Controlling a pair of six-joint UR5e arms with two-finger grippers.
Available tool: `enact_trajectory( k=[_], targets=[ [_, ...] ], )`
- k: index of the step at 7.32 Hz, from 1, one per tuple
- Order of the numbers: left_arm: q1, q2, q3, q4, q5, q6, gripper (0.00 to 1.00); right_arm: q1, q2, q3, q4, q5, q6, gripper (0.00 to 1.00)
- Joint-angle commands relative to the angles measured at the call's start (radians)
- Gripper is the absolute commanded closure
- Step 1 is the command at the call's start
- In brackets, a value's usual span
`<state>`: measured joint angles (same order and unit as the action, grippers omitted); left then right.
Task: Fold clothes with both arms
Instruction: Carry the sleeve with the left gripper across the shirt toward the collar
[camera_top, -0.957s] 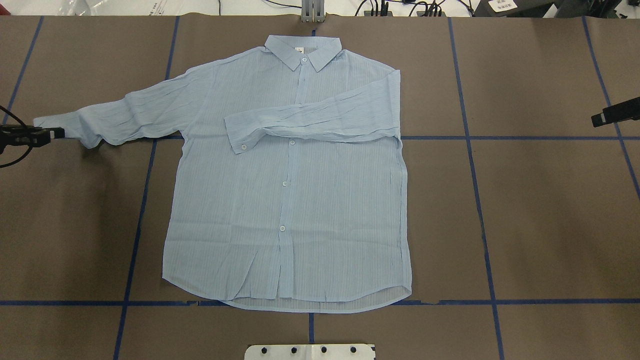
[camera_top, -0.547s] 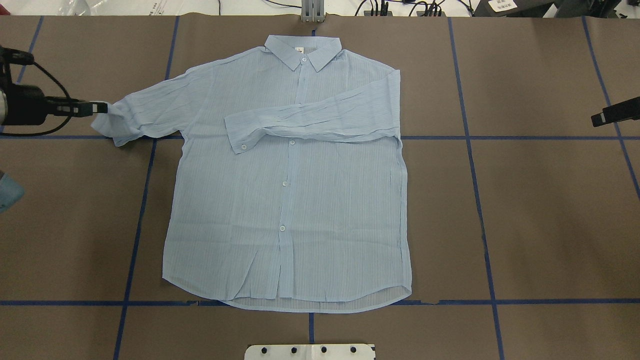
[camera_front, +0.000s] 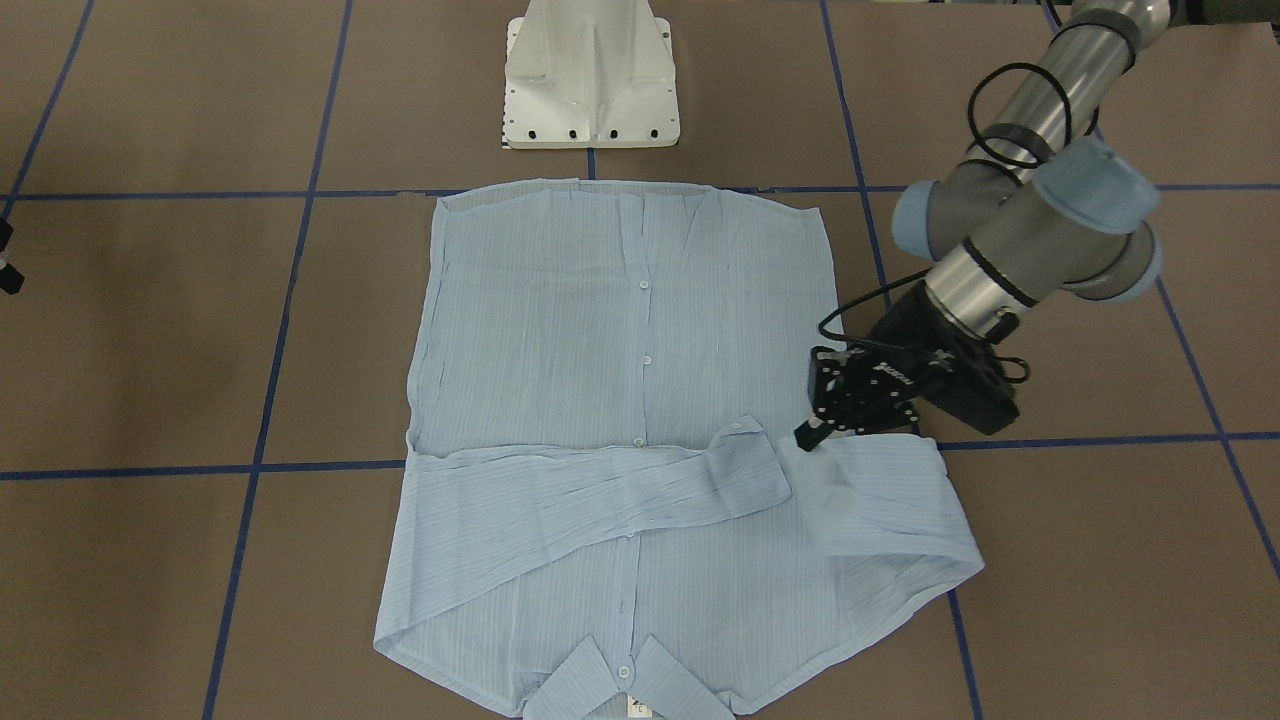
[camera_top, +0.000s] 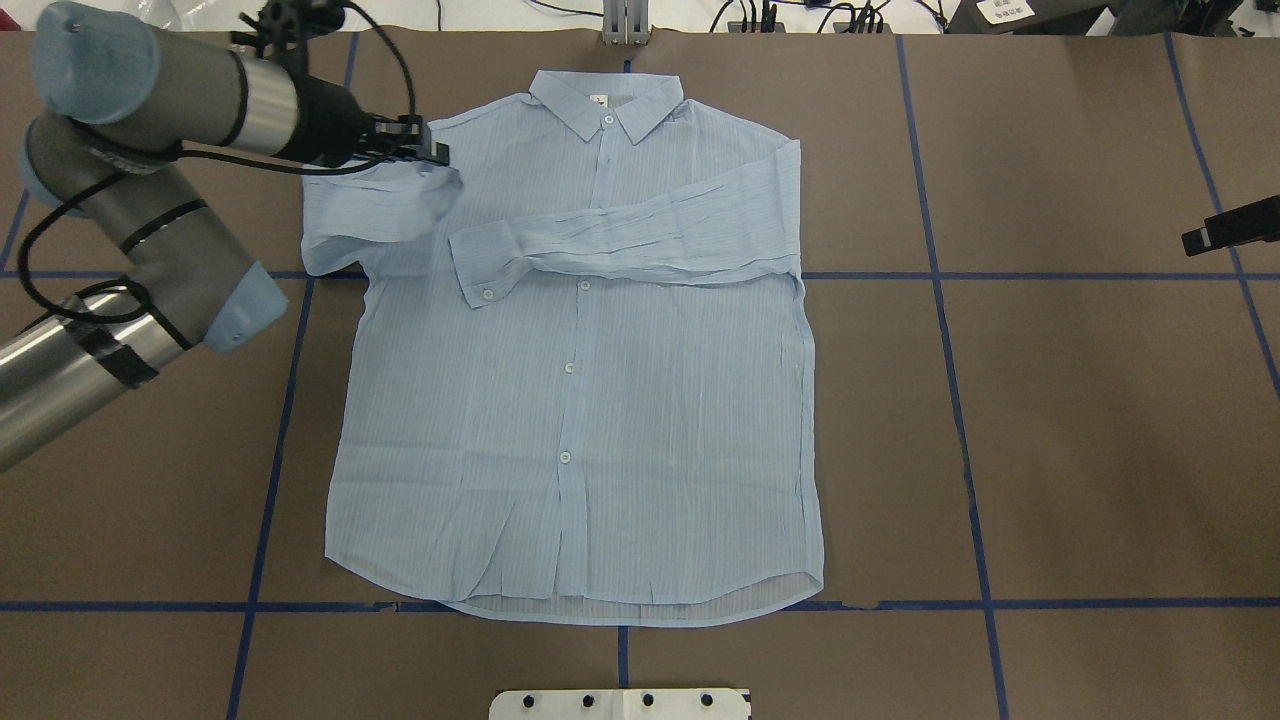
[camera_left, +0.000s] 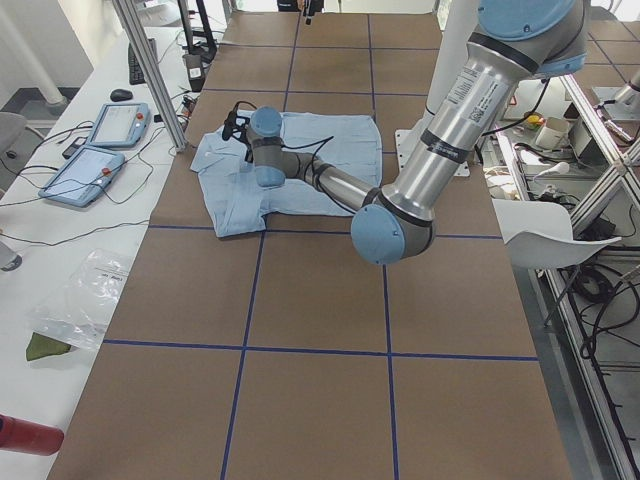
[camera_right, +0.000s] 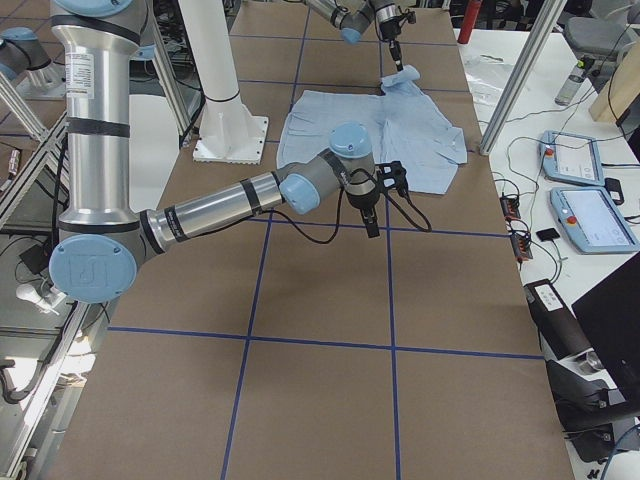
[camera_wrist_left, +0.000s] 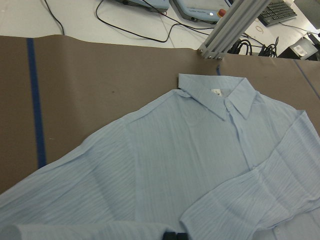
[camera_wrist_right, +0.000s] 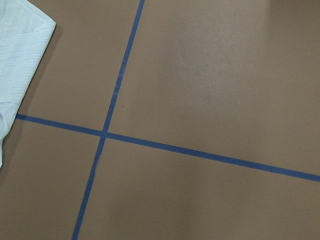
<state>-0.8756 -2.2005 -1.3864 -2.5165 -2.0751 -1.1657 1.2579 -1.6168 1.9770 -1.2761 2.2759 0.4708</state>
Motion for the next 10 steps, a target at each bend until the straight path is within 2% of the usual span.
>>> enact_trajectory(
  k=[1, 3, 5, 6, 7, 9, 10],
  targets=[
    [0.082, -0.137, 0.004, 0.128, 0.090, -0.038, 1.00, 0.000, -0.003, -0.001, 0.000, 0.001, 0.002, 0.00],
    [0.160, -0.200, 0.023, 0.181, 0.198, -0.042, 1.00, 0.000, -0.005, -0.003, 0.000, -0.001, 0.003, 0.00],
    [0.236, -0.243, 0.093, 0.197, 0.304, -0.035, 1.00, 0.000, -0.005, -0.007, 0.000, -0.001, 0.003, 0.00],
    [0.280, -0.249, 0.115, 0.197, 0.340, -0.040, 0.01, 0.000, -0.005, -0.010, -0.002, -0.001, 0.011, 0.00],
    [0.327, -0.269, 0.116, 0.197, 0.446, -0.107, 0.00, 0.000, -0.005, -0.012, 0.000, -0.001, 0.018, 0.00],
    [0.339, -0.294, 0.126, 0.199, 0.443, -0.112, 0.00, 0.000, -0.002, -0.010, 0.000, -0.001, 0.022, 0.00],
    [0.339, -0.286, 0.119, 0.229, 0.416, -0.091, 0.00, -0.003, 0.006, -0.003, 0.003, 0.001, 0.087, 0.00]
  ],
)
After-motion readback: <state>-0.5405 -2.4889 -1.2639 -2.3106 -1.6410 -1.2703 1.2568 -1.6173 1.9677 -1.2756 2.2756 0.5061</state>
